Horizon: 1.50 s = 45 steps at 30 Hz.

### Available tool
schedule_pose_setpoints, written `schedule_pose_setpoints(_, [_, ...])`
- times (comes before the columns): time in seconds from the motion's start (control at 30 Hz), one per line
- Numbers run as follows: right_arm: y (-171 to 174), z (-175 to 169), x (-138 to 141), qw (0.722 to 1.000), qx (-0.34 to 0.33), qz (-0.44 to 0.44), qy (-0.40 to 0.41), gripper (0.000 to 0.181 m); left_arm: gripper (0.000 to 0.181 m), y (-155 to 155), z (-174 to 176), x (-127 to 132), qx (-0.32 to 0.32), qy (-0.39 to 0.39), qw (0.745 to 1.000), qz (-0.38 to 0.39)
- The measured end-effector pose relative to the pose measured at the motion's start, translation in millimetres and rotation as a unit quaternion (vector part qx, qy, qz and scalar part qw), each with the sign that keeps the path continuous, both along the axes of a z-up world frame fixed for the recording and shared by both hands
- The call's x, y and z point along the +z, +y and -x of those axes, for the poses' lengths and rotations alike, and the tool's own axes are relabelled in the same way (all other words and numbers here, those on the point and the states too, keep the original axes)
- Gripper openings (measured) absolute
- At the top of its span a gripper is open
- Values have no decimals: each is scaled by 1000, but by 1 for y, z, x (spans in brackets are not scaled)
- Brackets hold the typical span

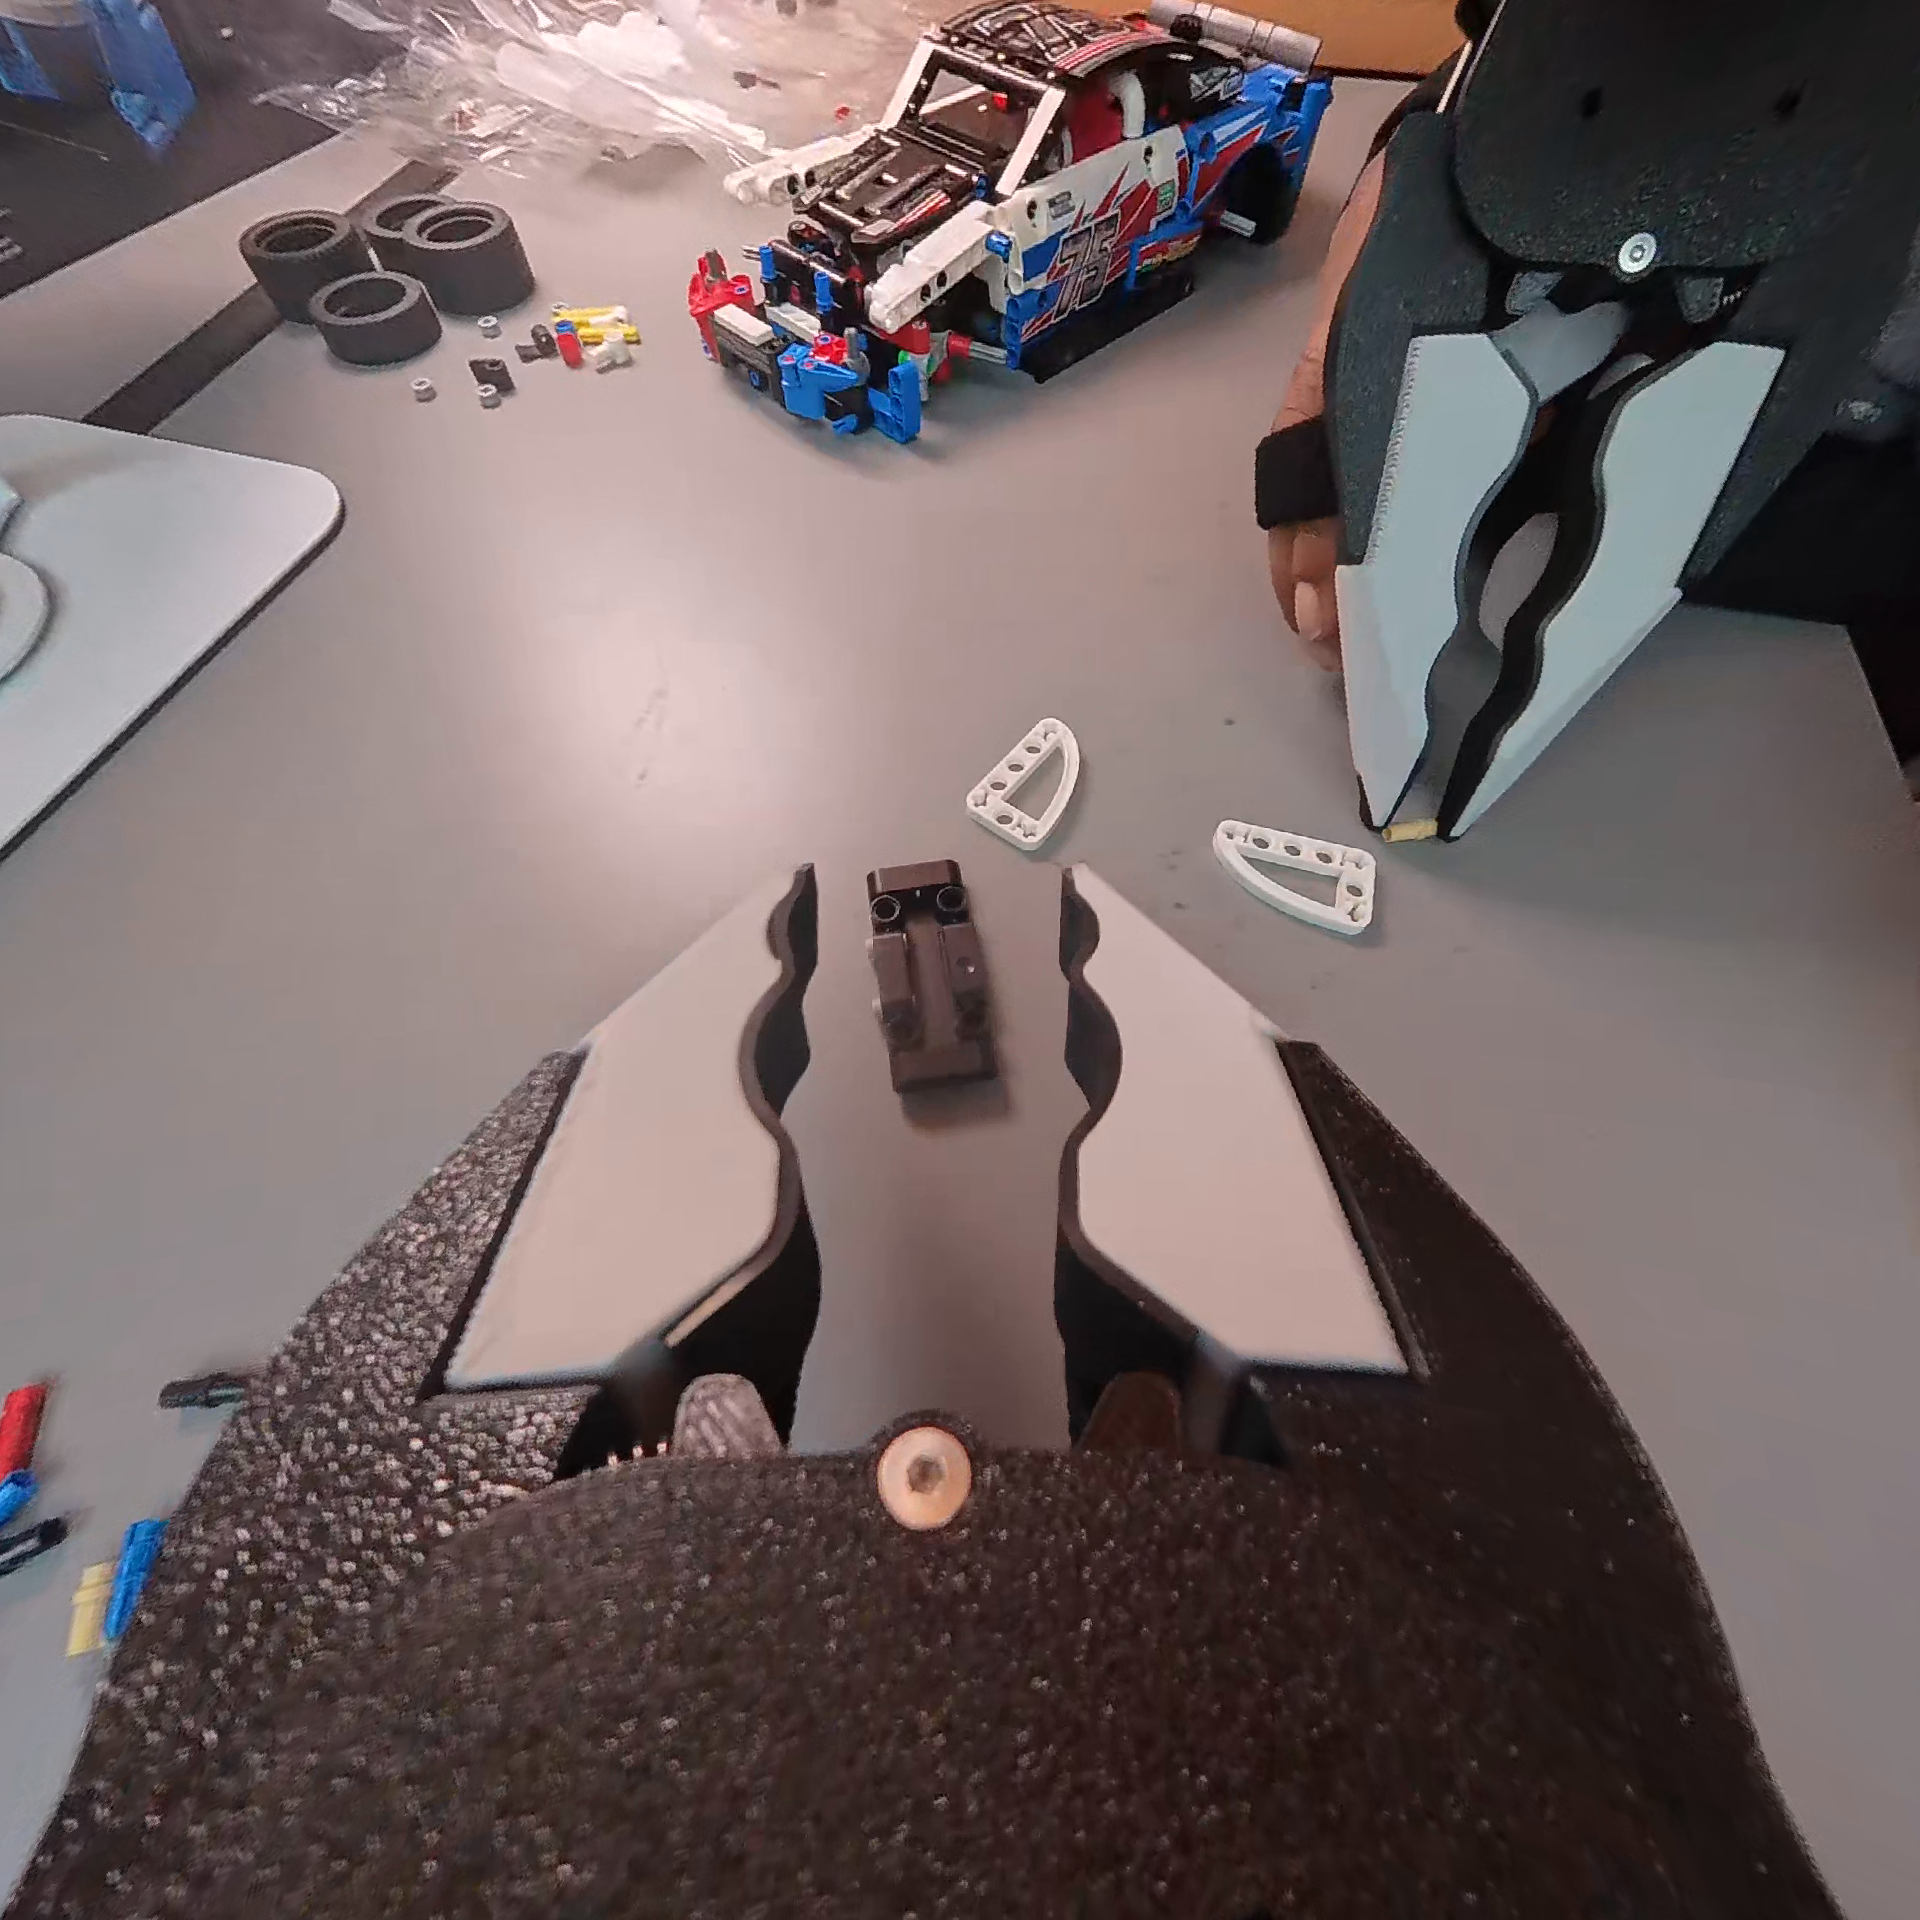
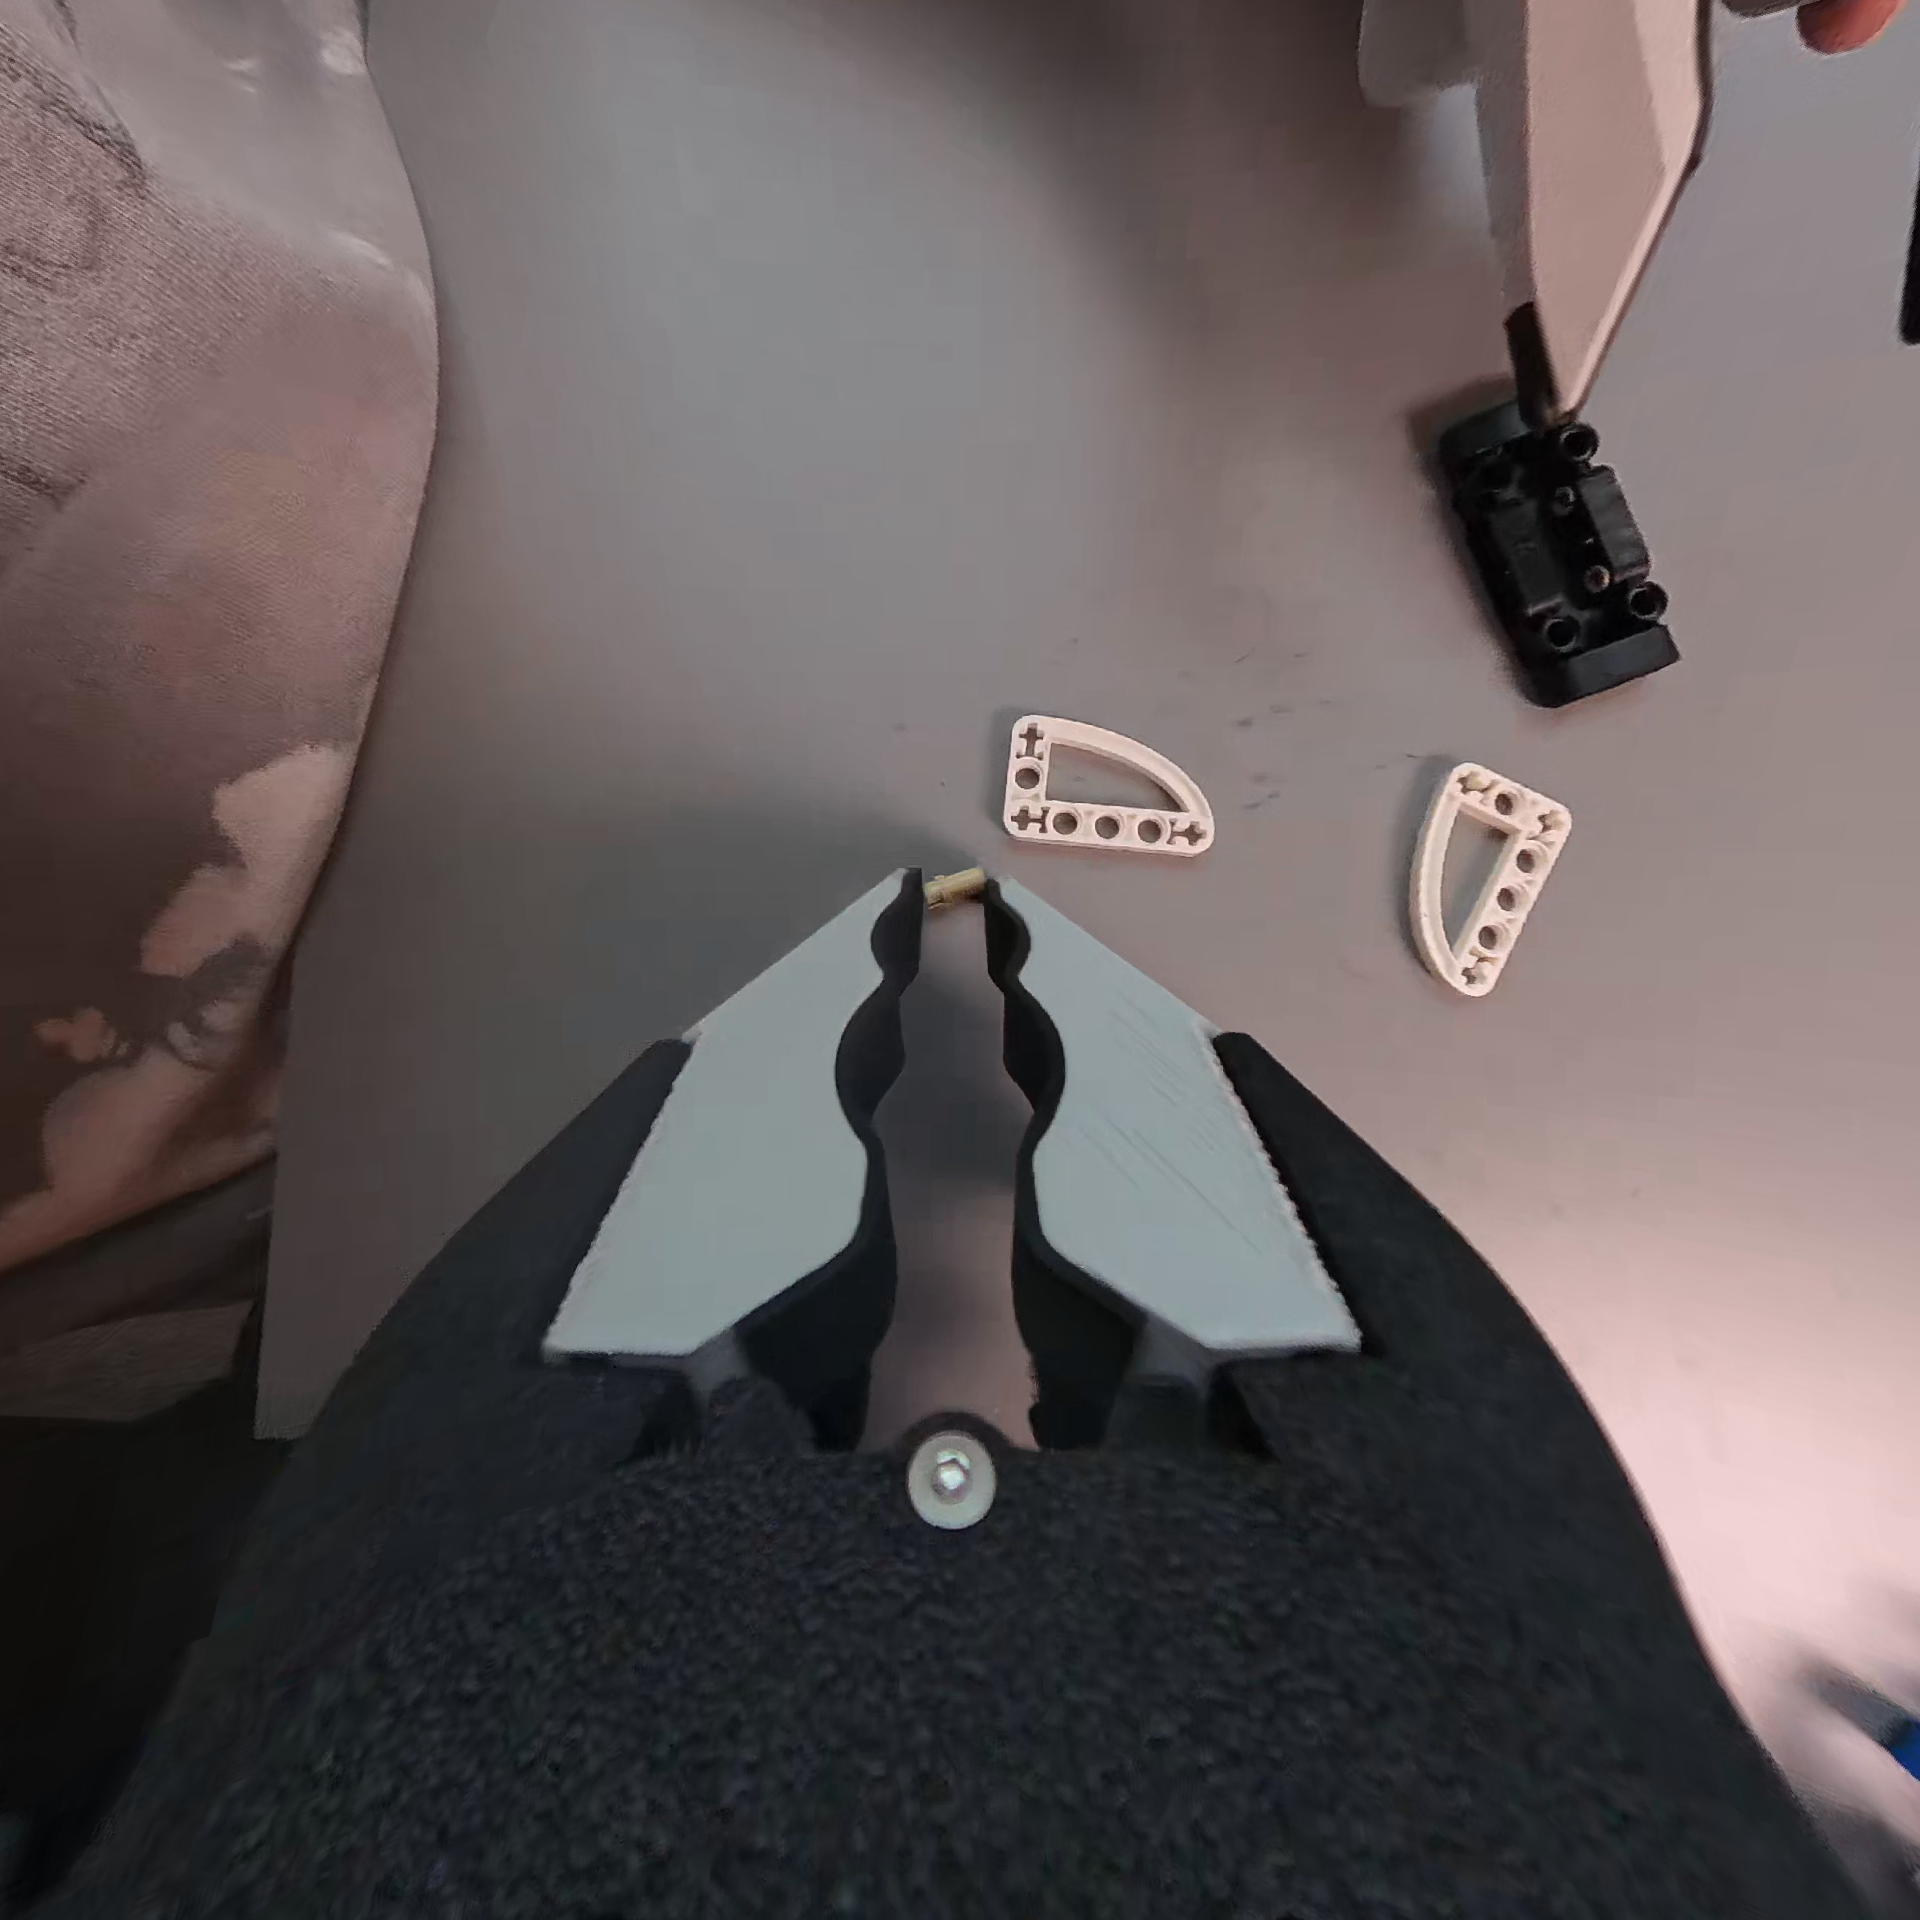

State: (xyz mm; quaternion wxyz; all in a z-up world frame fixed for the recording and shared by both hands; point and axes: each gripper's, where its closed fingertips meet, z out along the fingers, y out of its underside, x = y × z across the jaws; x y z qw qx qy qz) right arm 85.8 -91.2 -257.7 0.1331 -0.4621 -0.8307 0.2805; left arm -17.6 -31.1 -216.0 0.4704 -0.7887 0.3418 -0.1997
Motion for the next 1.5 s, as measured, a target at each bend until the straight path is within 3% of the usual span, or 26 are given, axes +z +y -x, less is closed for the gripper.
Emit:
schedule_pose_setpoints(0.17, [2,5,3,1000,-3,9,27,10,47,-10,-14,9,-32,-33,999,-7])
schedule_pose_setpoints(0.33, [30,42,54,975,-67,-15,211,10,43,-22,-35,27,-67,-150,986,38])
schedule_pose_setpoints(0.47, [46,56,96,933,-104,-67,337,10,28,-16,-35,46,-47,-281,954,94])
schedule_pose_setpoints(0.6, [44,62,102,920,-105,-96,365,11,21,-19,-37,64,-64,-396,904,146])
schedule_pose_setpoints(1.1, [35,69,105,911,-92,-112,386,11,2,-24,-43,63,-78,-396,900,165])
schedule_pose_setpoints(1.23, [47,72,102,907,-121,-120,385,14,3,-11,-21,56,-24,-331,935,128])
schedule_pose_setpoints(1.33, [61,69,93,916,-150,-101,358,20,3,15,47,26,123,-149,979,68])
schedule_pose_setpoints(1.4, [68,68,86,923,-166,-82,337,21,3,22,104,6,218,-19,975,49])
schedule_pose_setpoints(1.5, [74,68,65,943,-167,-58,282,21,3,22,160,-13,297,59,951,68])
